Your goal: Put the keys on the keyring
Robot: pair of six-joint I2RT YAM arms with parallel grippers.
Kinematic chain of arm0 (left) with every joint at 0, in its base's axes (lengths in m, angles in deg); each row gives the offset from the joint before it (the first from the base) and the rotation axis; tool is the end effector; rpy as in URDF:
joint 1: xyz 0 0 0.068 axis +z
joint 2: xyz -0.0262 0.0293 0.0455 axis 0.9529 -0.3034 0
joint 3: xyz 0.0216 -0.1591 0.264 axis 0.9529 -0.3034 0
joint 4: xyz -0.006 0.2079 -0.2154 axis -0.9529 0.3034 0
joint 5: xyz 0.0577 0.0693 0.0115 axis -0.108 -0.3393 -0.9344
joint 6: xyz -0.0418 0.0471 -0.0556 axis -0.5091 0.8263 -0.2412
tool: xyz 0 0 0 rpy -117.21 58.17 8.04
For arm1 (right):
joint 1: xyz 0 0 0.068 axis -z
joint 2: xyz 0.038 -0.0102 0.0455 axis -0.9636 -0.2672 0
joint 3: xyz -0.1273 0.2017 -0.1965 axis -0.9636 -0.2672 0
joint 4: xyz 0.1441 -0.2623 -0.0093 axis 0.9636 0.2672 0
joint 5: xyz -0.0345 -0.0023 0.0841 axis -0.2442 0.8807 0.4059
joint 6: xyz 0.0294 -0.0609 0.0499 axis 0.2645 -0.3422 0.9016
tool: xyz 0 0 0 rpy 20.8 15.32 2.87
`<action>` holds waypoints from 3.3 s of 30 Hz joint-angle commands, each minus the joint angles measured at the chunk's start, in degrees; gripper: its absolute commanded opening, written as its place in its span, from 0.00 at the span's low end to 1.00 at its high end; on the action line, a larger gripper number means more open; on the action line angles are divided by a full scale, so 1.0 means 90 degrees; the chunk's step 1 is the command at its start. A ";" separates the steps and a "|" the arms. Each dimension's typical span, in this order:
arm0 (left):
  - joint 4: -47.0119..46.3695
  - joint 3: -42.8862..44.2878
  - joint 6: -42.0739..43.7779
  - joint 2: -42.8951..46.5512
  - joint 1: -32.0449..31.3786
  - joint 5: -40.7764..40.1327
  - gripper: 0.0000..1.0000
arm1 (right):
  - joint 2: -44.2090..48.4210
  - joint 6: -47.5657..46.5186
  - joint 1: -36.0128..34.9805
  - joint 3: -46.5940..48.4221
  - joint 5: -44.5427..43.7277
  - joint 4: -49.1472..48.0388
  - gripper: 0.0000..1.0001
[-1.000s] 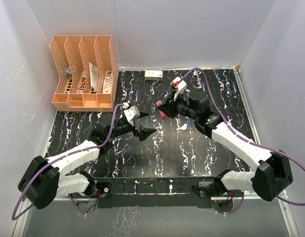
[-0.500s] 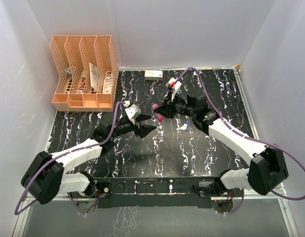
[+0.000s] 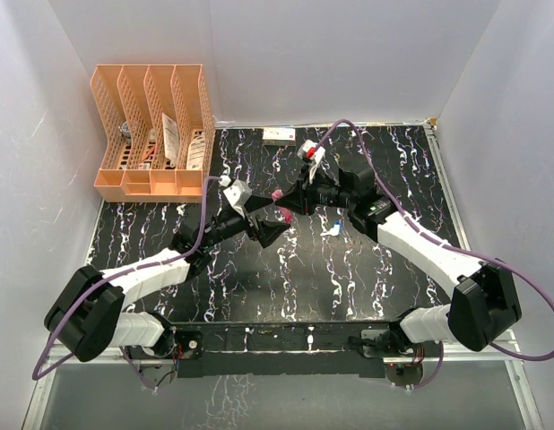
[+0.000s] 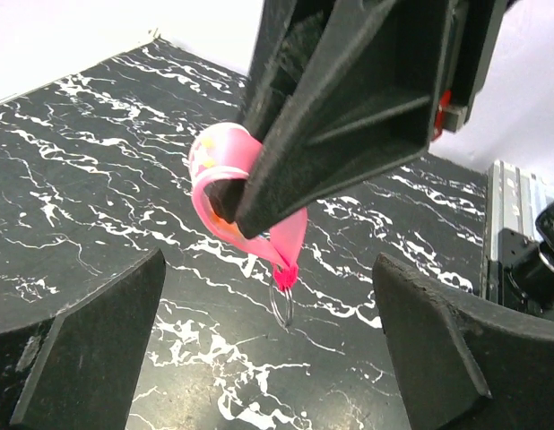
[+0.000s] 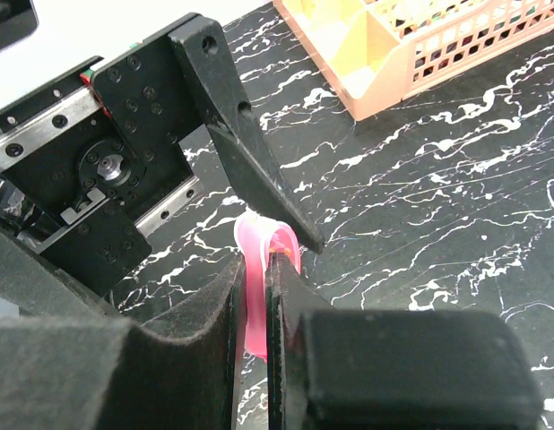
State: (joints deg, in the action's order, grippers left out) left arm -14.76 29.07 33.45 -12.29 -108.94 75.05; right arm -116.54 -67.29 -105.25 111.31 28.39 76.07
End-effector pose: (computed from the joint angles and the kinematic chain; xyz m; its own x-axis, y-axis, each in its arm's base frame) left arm 0.2374 -0.2192 0.2786 -0.0264 -0.1930 -0.9808 0.9064 0.4092 -0.1049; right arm 0.2888 0.2244 0.3350 -0.3086 -0.0993 -0.9460 -0.8876 0.3876 0.2489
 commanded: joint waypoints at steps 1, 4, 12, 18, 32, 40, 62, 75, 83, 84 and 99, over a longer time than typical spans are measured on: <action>-0.0505 -0.0110 -0.0278 0.0201 -0.0025 -0.0337 0.99 | -0.0031 0.0084 0.0019 0.0318 0.0236 -0.0369 0.10; -0.0577 -0.0100 -0.0401 0.0089 -0.0019 -0.0284 0.98 | -0.0065 0.0132 0.0022 0.0360 0.0268 -0.0392 0.10; -0.0408 0.0220 -0.0701 -0.0351 -0.0018 0.0163 0.83 | -0.0184 0.0265 0.0018 0.0555 0.0371 -0.0386 0.09; -0.0597 0.0237 -0.0850 -0.0513 -0.0020 0.0243 0.73 | -0.0279 0.0278 0.0019 0.0658 0.0427 -0.0343 0.09; -0.0545 0.0428 -0.0933 -0.0705 -0.0025 0.0458 0.46 | -0.0284 0.0297 0.0022 0.0705 0.0419 -0.0306 0.09; -0.0356 0.0364 -0.0894 -0.0681 -0.0025 0.0453 0.45 | -0.0324 0.0289 0.0019 0.0777 0.0429 -0.0313 0.09; -0.0170 0.0442 -0.0823 -0.0689 -0.0022 0.0479 0.20 | -0.0347 0.0290 0.0017 0.0798 0.0428 -0.0304 0.09; -0.0200 0.0455 -0.0815 -0.0611 -0.0025 0.0303 0.34 | -0.0336 0.0294 0.0022 0.0709 0.0446 -0.0323 0.09; -0.0288 0.0424 -0.0855 -0.0593 -0.0020 0.0264 0.30 | -0.0334 0.0314 0.0017 0.0679 0.0468 -0.0323 0.09; -0.0298 0.0429 -0.0855 -0.0595 -0.0020 0.0273 0.30 | -0.0334 0.0314 0.0022 0.0672 0.0468 -0.0331 0.09; -0.0455 0.0409 -0.0930 -0.0674 -0.0022 0.0235 0.16 | -0.0324 0.0314 0.0021 0.0651 0.0468 -0.0340 0.09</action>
State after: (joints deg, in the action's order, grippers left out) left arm -15.61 31.37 25.19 -19.20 -108.94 77.17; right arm -120.01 -64.86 -105.22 115.49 32.18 76.09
